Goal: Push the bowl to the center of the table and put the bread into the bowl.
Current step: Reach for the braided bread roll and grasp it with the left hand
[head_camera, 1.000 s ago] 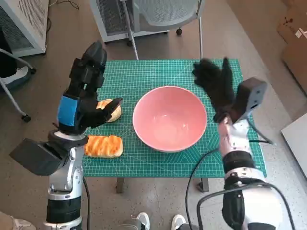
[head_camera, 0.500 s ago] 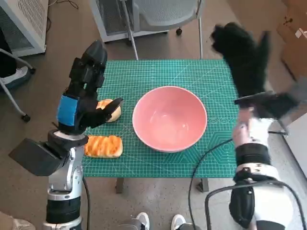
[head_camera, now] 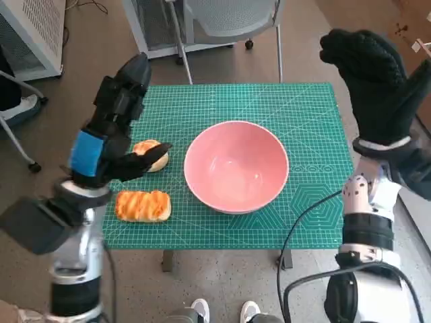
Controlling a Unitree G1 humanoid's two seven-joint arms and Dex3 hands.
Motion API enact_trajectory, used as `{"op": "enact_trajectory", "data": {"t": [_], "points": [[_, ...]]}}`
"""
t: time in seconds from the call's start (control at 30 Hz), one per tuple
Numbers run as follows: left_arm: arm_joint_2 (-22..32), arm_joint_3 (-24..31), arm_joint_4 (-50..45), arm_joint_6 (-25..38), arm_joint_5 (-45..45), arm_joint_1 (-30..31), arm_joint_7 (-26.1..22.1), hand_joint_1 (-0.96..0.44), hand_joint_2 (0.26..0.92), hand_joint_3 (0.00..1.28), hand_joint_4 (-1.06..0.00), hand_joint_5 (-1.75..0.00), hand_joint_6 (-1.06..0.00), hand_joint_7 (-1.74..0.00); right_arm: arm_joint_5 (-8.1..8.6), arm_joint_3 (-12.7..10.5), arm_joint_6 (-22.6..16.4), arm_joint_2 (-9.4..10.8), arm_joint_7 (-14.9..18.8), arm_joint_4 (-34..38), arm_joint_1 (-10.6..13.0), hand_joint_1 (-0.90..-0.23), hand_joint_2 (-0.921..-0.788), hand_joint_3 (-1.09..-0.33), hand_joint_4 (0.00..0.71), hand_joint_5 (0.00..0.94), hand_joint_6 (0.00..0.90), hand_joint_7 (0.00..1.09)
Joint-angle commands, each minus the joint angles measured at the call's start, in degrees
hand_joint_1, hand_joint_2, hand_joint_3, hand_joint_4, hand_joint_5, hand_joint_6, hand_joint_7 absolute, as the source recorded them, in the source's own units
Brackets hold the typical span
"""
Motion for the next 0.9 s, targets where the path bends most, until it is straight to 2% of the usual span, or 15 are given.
{"op": "enact_trajectory", "data": {"t": [0.03,0.2,0.3,0.47,0.63,0.9], "points": [[12.78,1.07,-7.13,8.00,7.02,3.30,-5.74,-0.36,0.777,0.19,-0.04,0.00,0.00,-0.35,-0.46,0.87,0.47,-0.36,-1.25,-1.33,2.31,-0.625,-0.921,-0.730,0.343,0.000,0.442,0.00],[22.10,0.02,-13.85,20.20,11.29,5.70,-11.42,-0.31,0.709,0.13,-0.02,0.00,-0.01,-0.32,-0.79,1.43,0.91,-0.19,-2.46,-1.69,2.80,-0.632,-0.921,-0.727,0.344,0.001,0.435,0.00],[26.27,-1.61,-17.70,28.60,13.30,6.95,-14.36,-0.27,0.709,0.08,-0.01,0.00,-0.05,-0.24,-0.65,1.68,1.29,-0.05,-2.85,-1.47,2.87,-0.632,-0.921,-0.726,0.344,0.001,0.434,0.00],[29.74,-4.06,-21.34,36.34,15.54,8.41,-16.88,-0.24,0.711,0.02,0.00,0.00,-0.15,-0.11,-0.23,2.01,2.13,0.27,-3.37,-1.10,2.63,-0.634,-0.921,-0.724,0.343,0.000,0.441,0.00],[30.41,-6.51,-22.86,40.18,17.18,9.93,-17.19,-0.21,0.713,0.01,-0.01,0.00,-0.19,-0.07,0.12,2.39,2.87,0.70,-3.62,-0.65,2.28,-0.637,-0.921,-0.721,0.344,0.001,0.452,0.01],[31.16,-11.16,-22.69,42.93,20.87,10.42,-17.02,-0.16,0.718,0.01,-0.05,-0.01,-0.23,-0.04,0.59,2.67,3.66,1.45,-3.58,-0.30,1.94,-0.641,-0.921,-0.715,0.349,0.003,0.460,0.01]]}}
